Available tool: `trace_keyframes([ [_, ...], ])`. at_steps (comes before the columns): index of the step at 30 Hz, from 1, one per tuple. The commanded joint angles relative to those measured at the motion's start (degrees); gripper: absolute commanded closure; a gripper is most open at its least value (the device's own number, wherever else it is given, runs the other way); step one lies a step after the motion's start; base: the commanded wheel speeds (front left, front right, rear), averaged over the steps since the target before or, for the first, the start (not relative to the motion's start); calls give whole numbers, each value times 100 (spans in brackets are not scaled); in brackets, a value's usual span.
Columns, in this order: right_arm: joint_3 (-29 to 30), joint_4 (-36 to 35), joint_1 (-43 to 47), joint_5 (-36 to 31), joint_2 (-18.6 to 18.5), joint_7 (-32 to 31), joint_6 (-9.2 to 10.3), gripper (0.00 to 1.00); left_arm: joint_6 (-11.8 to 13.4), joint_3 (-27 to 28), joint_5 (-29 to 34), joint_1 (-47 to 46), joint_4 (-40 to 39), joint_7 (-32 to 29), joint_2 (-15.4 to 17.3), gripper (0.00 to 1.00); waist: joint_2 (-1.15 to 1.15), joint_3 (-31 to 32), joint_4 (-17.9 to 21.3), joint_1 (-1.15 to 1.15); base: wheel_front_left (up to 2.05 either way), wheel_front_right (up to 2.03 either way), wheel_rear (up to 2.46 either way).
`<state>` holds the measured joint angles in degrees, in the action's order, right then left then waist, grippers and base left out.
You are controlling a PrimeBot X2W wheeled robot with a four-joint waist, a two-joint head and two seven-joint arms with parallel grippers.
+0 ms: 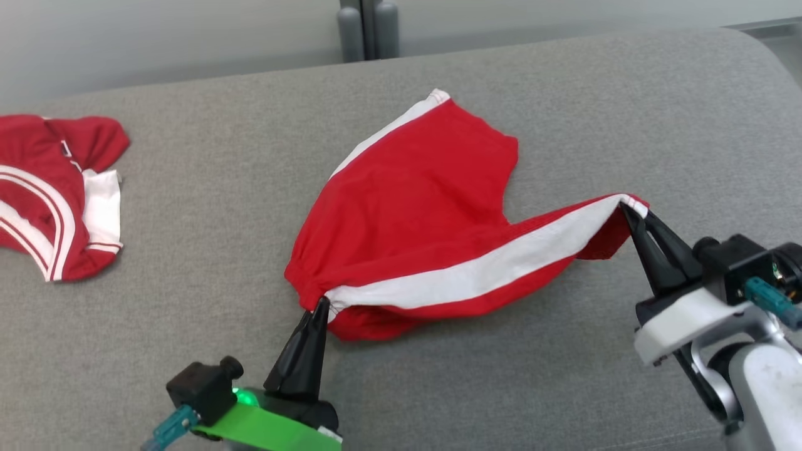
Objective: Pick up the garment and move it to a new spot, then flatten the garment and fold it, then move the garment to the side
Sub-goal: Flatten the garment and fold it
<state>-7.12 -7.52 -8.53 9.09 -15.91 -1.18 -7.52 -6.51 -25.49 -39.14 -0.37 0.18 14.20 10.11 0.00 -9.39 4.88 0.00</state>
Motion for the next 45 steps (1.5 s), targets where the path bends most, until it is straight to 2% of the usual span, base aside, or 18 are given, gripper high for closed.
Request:
trace_keyframes([
  [1,-68,188,-310,90,-94,-31,6,100,-16,11,-98,-214,114,1,-77,100,0,-423,-375,0,0,0,0],
  [8,-646,1297,-1833,415,-601,-195,7,100,-53,62,-385,-916,809,38,-425,100,0,-1000,-819,0,0,0,0],
  [17,-1842,2792,-3890,970,-1082,-335,6,100,-77,91,-608,-1984,1620,78,-670,100,0,-1653,-1316,0,0,0,0],
  [23,-2486,3681,-4942,1328,-1206,-332,7,100,-97,-133,-746,-2480,1893,97,-706,100,0,-1957,-1522,0,0,0,0],
  [29,-2947,4460,-5627,1645,-1169,-151,6,100,-102,-335,-864,-2737,2013,100,-718,100,0,-2071,-1640,0,0,0,0],
  [30,-3011,4566,-5699,1692,-1159,-118,7,95,-100,-368,-884,-2755,2017,100,-717,100,0,-2074,-1652,0,0,0,0],
  [31,-3092,4699,-5768,1769,-1131,-76,6,74,-101,-413,-917,-2764,2016,97,-718,100,0,-2070,-1662,0,0,0,0],
  [32,-3154,4829,-5827,1845,-1106,-35,6,40,-100,-467,-941,-2774,2020,97,-719,100,0,-2061,-1668,0,0,0,0],
  [33,-3210,4922,-5876,1893,-1088,10,6,0,-90,-498,-952,-2780,2013,97,-718,100,0,-2051,-1671,0,0,0,0],
  [34,-3269,5039,-5932,1936,-1076,69,7,0,-68,-534,-971,-2785,2005,92,-719,100,0,-2030,-1674,0,0,0,0],
  [35,-3323,5135,-5961,1969,-1066,117,7,0,-49,-562,-954,-2793,1994,92,-718,98,0,-2010,-1675,0,0,0,0],
  [37,-3437,5337,-6013,2035,-1029,226,6,0,0,-612,-864,-2783,1948,94,-719,49,0,-1950,-1673,0,0,0,0],
  [38,-3501,5433,-6028,2080,-1006,289,6,0,15,-639,-813,-2753,1931,94,-718,0,0,-1909,-1667,0,0,0,0],
  [45,-3863,5860,-5937,2353,-988,646,6,0,164,-597,-465,-2451,1774,95,-588,0,0,-1542,-1627,0,0,0,0],
])
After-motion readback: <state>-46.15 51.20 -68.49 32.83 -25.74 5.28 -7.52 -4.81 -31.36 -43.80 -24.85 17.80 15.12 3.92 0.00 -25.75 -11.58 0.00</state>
